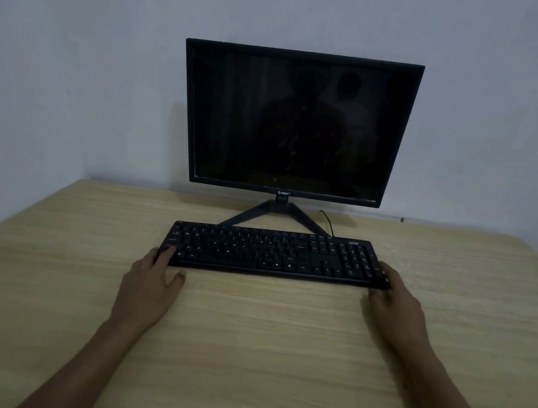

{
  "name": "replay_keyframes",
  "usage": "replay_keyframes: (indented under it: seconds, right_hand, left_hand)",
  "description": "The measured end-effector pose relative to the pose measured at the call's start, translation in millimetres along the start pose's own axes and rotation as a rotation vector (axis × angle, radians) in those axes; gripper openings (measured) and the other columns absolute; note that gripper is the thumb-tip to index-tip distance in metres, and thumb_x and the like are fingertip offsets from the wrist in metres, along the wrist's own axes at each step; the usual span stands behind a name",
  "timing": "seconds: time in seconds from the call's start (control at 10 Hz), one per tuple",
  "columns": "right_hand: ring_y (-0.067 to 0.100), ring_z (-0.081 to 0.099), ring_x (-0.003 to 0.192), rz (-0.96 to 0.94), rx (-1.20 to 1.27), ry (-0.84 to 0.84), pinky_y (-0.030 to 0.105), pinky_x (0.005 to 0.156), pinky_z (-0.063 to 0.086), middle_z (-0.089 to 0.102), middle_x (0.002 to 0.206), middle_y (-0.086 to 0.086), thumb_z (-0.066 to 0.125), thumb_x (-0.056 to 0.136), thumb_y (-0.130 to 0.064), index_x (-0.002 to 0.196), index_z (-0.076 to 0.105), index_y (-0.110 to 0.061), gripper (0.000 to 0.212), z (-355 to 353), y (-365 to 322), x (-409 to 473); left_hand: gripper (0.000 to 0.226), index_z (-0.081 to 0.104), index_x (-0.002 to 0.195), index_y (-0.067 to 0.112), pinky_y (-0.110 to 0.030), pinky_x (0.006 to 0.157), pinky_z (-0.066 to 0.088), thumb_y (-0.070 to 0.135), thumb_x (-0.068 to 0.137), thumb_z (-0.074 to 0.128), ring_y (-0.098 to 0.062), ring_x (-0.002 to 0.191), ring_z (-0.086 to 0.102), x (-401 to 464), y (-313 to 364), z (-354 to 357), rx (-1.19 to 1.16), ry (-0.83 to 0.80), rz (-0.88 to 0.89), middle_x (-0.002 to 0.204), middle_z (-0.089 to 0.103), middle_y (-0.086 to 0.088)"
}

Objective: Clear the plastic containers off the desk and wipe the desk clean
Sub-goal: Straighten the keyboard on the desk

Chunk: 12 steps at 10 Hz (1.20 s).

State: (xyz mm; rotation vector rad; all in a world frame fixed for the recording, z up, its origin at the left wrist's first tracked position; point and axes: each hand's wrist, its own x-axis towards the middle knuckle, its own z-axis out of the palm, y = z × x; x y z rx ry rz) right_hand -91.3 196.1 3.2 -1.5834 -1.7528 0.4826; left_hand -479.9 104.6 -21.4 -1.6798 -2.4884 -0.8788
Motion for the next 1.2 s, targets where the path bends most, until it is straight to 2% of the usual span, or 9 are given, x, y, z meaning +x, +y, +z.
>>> replay_keyframes:
  seconds: [0.2, 0.4, 0.5, 0.8, 1.0, 1.1, 1.2]
  right_hand:
    - [0.023, 0.057, 0.114, -0.021, 0.092, 0.016, 0.031, 0.090, 0.042, 0.057, 0.133, 0.005, 0.057, 0.089, -0.009, 0.143, 0.041, -0.024, 0.058, 2.4, 3.6, -0.8]
    - [0.020, 0.054, 0.112, -0.029, 0.093, 0.018, 0.028, 0.088, 0.039, 0.054, 0.136, 0.004, 0.057, 0.089, -0.010, 0.143, 0.041, -0.023, 0.057, 0.2, 0.2, -8.0]
    - [0.024, 0.054, 0.116, -0.048, 0.054, 0.016, 0.029, 0.090, 0.037, 0.052, 0.138, 0.005, 0.058, 0.089, -0.010, 0.142, 0.042, -0.020, 0.057, -0.5, 0.1, -7.7]
    - [0.025, 0.053, 0.117, -0.020, 0.077, 0.038, 0.031, 0.092, 0.038, 0.052, 0.137, 0.008, 0.057, 0.090, -0.012, 0.140, 0.046, -0.017, 0.051, -0.8, -2.6, -9.4]
    - [0.023, 0.052, 0.115, -0.036, 0.141, 0.053, 0.039, 0.098, 0.043, 0.051, 0.135, 0.010, 0.057, 0.093, -0.015, 0.134, 0.050, -0.014, 0.042, -6.4, -10.5, -17.8]
    - [0.019, 0.051, 0.115, -0.071, 0.134, -0.011, 0.039, 0.100, 0.043, 0.049, 0.136, 0.007, 0.055, 0.094, -0.016, 0.133, 0.051, -0.015, 0.039, -10.1, -13.7, -30.0]
    - [0.012, 0.049, 0.111, -0.145, 0.141, -0.002, 0.033, 0.097, 0.044, 0.051, 0.135, 0.008, 0.056, 0.094, -0.015, 0.132, 0.052, -0.015, 0.038, -22.3, -25.7, -37.6]
  left_hand:
    - [0.055, 0.035, 0.147, 0.023, -0.042, 0.109, 0.030, 0.043, 0.097, 0.045, -0.031, 0.137, 0.033, -3.1, 4.6, -4.3, -0.034, -0.016, -0.036, 0.153, 0.033, -0.012]
    - [0.055, 0.024, 0.151, 0.035, -0.040, 0.115, 0.022, 0.048, 0.099, 0.037, -0.020, 0.145, 0.023, -9.3, 9.0, -15.2, -0.202, -0.076, -0.046, 0.160, 0.018, 0.001]
    - [0.054, 0.024, 0.150, 0.035, -0.039, 0.114, 0.023, 0.049, 0.100, 0.034, -0.020, 0.144, 0.026, -10.5, 9.7, -15.8, -0.173, -0.104, -0.014, 0.160, 0.015, 0.004]
    - [0.051, 0.034, 0.148, 0.031, -0.041, 0.117, 0.018, 0.050, 0.100, 0.033, -0.017, 0.145, 0.019, -12.5, 12.2, -15.7, -0.231, -0.085, -0.031, 0.158, 0.024, 0.000]
    - [0.036, 0.055, 0.130, 0.018, -0.043, 0.108, 0.035, 0.033, 0.099, 0.045, -0.020, 0.129, 0.041, -17.0, 13.2, -18.0, -0.308, 0.066, 0.060, 0.138, 0.050, -0.002]
    - [0.031, 0.057, 0.127, 0.017, -0.038, 0.106, 0.036, 0.029, 0.100, 0.045, -0.020, 0.124, 0.044, -29.8, 19.1, -21.4, -0.350, 0.055, 0.094, 0.134, 0.053, -0.002]
    - [0.032, 0.056, 0.126, 0.019, -0.036, 0.104, 0.036, 0.032, 0.101, 0.043, -0.018, 0.123, 0.043, -34.7, 30.9, -38.8, -0.353, 0.068, 0.146, 0.132, 0.052, 0.000]
